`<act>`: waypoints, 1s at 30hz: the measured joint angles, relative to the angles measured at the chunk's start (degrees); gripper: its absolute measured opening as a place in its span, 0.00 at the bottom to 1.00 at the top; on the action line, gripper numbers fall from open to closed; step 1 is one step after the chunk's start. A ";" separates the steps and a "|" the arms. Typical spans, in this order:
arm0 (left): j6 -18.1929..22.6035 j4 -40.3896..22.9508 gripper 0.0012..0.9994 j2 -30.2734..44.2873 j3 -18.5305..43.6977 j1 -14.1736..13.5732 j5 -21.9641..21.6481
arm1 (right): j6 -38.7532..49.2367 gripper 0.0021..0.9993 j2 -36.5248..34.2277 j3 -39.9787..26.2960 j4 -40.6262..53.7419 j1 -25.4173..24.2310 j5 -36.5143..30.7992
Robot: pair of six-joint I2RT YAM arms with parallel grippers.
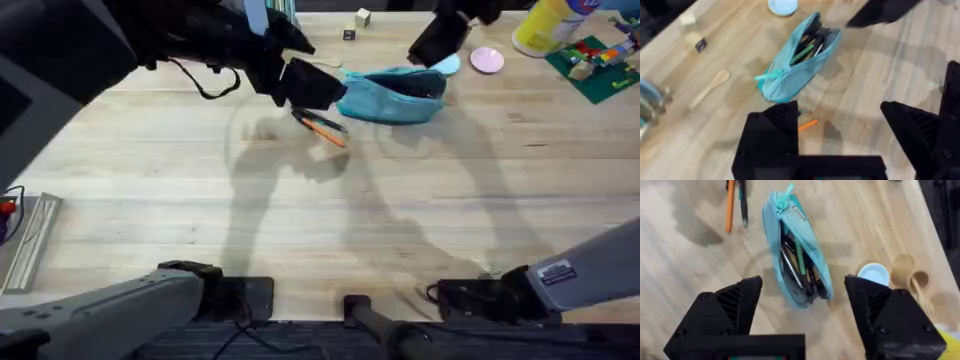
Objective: Unzip the bag, pick up the pens from the table one at a time and place them inside, then zip the bag closed.
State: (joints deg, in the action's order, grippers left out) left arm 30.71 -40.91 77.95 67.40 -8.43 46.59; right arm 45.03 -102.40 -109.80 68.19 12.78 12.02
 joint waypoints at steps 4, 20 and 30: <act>-7.55 0.02 0.99 0.00 0.00 0.00 -4.40 | -6.78 1.00 3.58 0.02 0.17 -0.73 0.01; -54.25 -0.48 0.99 0.00 0.00 0.00 -24.04 | -18.49 1.00 7.49 0.00 0.85 -3.59 -1.80; -58.70 -0.50 0.99 0.00 0.00 0.00 -25.42 | -19.27 1.00 8.91 0.01 0.87 -3.59 -1.98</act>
State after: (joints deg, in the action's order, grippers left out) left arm -27.99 -41.41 77.95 67.40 -8.43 21.17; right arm 25.75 -93.49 -109.79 69.06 9.19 10.04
